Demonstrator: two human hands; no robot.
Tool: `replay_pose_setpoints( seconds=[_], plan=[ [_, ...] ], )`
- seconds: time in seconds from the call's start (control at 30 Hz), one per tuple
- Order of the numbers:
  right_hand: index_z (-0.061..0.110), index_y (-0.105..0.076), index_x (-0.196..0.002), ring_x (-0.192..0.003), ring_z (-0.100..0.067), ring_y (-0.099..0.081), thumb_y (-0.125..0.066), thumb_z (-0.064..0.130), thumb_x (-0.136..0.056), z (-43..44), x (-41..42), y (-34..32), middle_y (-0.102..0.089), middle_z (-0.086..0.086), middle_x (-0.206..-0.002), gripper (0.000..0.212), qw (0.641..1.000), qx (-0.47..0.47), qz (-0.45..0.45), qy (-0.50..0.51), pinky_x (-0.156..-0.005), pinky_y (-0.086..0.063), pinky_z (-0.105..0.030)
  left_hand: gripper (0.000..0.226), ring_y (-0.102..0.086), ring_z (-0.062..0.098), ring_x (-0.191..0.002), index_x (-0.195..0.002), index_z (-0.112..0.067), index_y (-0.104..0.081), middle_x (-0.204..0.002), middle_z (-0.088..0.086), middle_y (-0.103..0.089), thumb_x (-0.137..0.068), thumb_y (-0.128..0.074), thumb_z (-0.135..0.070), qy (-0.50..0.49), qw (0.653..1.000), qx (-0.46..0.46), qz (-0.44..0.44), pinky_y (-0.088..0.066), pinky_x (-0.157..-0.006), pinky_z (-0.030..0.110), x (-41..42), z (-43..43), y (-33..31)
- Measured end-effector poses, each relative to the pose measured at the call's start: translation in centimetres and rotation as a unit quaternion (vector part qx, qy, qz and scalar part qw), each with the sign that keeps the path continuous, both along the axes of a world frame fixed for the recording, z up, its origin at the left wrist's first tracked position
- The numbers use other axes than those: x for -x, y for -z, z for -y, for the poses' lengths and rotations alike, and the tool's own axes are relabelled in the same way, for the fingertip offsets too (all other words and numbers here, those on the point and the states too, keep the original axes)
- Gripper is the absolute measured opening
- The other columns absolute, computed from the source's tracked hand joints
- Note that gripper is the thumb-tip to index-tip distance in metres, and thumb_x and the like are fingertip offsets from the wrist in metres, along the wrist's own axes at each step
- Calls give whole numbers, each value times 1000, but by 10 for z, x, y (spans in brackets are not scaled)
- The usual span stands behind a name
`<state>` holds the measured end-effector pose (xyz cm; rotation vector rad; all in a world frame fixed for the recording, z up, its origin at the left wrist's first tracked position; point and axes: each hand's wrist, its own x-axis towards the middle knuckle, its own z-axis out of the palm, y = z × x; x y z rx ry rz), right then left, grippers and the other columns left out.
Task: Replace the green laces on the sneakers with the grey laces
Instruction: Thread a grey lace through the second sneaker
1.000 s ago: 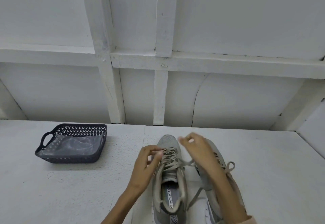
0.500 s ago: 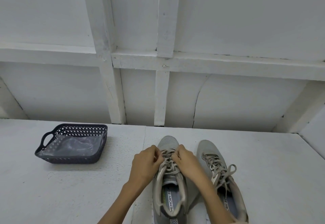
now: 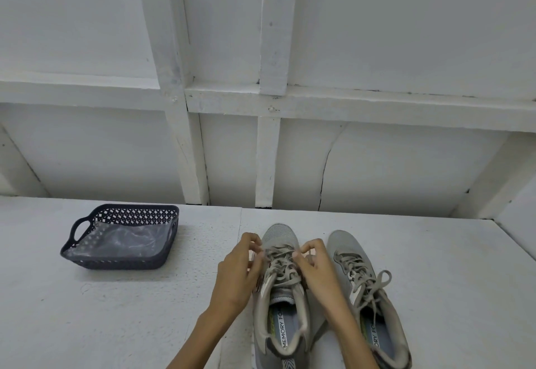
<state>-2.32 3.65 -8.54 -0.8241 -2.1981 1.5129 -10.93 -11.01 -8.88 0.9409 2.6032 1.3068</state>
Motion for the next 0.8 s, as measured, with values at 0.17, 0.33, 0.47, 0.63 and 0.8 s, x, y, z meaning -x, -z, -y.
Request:
replay_pose_setpoints(
  seconds=[0.17,0.33,0.47,0.63,0.8],
  plan=[
    [20,-73,-86,-66,-2,-53,-65,26,-90,-5,-5,-14,-65,9,-74,10,990,-93,75,-75,-60,-39,-17,9,-66,-4,-80,-90,-30,-73,-114,-20,-58,-89,-66,-36,46,999,28,-4,-53,-78,26,8,2,-1],
    [18,-75,-90,-56,2,-46,-65,24,-91,-9,-1,-32,-53,14,-61,12,965,-178,148,-120,-52,-35,-11,11,-66,0,-79,-83,-24,-76,-113,-18,-63,-85,-71,-34,61,994,95,5,-52,-81,28,14,-7,-15],
    [18,-71,-84,-58,-5,-48,-59,16,-92,-6,5,-41,-56,7,-65,14,944,-235,184,-144,-51,-36,-16,14,-66,2,-83,-86,-22,-72,-115,-19,-60,-87,-64,-33,60,988,144,-15,-40,-78,23,14,-12,-22],
    [16,-61,-83,-72,-11,-50,-57,18,-91,-4,5,-34,-55,7,-73,8,954,-213,160,-140,-64,-37,-27,14,-65,7,-87,-87,-21,-60,-106,-11,-62,-92,-54,-32,22,992,126,-11,-38,-76,26,7,-10,-16],
    [18,-56,-83,-67,-11,-48,-55,25,-94,-3,4,-23,-53,6,-71,12,969,-165,137,-124,-60,-35,-27,15,-63,9,-88,-95,-22,-56,-110,-13,-59,-97,-44,-31,-10,996,85,19,-41,-82,29,-1,-7,-10]
  ],
)
